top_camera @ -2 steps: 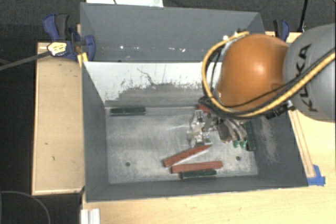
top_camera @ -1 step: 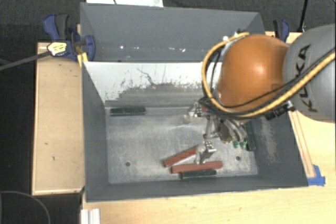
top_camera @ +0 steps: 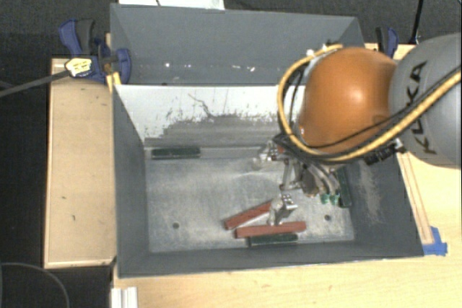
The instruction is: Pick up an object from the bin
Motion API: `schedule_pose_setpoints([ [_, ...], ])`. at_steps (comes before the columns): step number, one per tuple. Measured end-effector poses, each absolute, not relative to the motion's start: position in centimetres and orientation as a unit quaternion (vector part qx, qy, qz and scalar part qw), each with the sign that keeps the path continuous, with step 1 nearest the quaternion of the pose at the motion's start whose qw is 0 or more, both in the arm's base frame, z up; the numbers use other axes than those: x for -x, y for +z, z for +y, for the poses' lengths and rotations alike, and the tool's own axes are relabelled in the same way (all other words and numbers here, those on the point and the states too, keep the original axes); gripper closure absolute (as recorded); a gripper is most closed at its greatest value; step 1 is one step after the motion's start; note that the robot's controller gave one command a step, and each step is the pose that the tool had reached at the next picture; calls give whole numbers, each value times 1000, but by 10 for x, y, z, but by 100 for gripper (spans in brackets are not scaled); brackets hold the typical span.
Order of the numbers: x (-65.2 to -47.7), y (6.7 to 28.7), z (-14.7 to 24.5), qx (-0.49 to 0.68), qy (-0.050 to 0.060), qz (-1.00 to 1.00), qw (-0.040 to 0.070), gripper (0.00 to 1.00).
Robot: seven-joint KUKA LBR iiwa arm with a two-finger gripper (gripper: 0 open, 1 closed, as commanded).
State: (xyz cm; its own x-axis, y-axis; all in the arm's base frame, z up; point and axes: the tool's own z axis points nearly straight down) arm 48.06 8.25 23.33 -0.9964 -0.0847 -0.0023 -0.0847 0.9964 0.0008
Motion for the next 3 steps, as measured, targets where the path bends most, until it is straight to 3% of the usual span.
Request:
schedule_pose_setpoints([
  [1, -486, 192, 82, 79, 0, 997, 4, 0],
  [2, -501, 78, 53, 85, 2, 996, -3, 100],
  [3, -501, 78, 53, 85, 2, 996, -3, 100],
])
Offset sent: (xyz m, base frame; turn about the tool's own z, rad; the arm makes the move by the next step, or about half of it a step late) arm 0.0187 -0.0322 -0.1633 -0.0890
